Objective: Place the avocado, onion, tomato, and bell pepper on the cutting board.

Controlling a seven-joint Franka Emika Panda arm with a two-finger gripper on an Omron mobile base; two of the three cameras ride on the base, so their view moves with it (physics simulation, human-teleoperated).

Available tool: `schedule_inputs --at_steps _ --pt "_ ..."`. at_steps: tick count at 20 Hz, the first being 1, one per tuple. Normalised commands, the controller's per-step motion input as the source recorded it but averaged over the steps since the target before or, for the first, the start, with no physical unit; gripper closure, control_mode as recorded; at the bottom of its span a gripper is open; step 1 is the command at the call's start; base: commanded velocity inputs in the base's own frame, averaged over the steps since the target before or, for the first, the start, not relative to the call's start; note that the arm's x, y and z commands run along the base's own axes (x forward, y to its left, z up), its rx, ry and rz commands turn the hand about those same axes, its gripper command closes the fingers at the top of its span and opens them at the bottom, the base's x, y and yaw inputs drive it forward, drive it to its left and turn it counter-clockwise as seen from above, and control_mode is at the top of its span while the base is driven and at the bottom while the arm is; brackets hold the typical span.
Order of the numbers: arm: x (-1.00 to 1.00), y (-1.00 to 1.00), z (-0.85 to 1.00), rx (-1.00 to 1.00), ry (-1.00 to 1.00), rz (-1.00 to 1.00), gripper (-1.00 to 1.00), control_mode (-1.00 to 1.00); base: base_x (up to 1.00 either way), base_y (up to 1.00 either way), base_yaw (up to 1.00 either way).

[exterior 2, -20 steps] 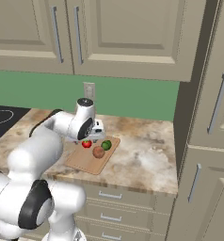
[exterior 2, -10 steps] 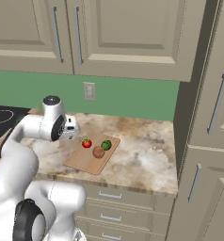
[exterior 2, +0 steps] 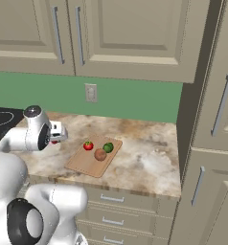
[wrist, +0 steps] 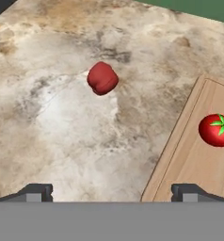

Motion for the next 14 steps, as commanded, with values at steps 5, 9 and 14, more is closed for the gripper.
schedule_inputs --at_steps 5,9,14 --pt "0.45 0.51 0.0 -0.01 0.0 -0.09 -1.0 -1.0 0.0 0.0 0.0" --pt "0.51 0.45 0.0 0.0 0.02 -0.11 -1.0 -1.0 0.0 0.0 0.0" --pt "0.26 0.25 0.06 0.0 0.0 -0.1 -1.0 -1.0 0.0 0.0 0.0"
